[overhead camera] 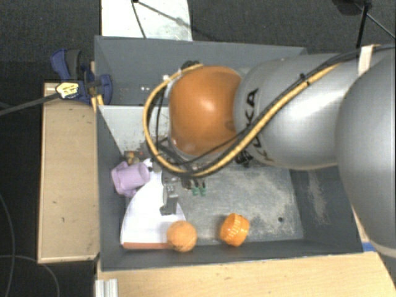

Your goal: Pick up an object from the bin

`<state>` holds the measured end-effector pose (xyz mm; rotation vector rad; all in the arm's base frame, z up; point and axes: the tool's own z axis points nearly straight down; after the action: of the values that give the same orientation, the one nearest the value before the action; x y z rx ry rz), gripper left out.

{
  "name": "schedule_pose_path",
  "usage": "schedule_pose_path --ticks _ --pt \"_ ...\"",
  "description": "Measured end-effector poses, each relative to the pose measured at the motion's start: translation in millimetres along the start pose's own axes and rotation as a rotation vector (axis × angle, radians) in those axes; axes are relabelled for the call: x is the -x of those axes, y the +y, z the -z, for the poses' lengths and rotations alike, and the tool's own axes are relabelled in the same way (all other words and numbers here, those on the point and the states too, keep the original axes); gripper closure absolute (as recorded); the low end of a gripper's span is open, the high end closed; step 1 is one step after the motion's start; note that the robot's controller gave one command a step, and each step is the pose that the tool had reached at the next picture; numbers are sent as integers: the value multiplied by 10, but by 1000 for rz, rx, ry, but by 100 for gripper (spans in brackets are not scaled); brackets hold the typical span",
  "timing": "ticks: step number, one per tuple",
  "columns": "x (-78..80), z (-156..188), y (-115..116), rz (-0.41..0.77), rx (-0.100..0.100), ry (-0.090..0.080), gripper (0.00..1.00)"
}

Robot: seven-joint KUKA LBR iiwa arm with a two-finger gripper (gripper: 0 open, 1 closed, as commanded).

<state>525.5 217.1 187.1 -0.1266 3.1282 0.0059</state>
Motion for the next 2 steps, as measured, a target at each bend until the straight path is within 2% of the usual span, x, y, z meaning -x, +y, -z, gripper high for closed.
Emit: schedule_pose_path --ticks 1,2 --pt "-147 -293 -160 52 -4 13 0" --pt "-164 -307 -175 -1 -3 11 0"
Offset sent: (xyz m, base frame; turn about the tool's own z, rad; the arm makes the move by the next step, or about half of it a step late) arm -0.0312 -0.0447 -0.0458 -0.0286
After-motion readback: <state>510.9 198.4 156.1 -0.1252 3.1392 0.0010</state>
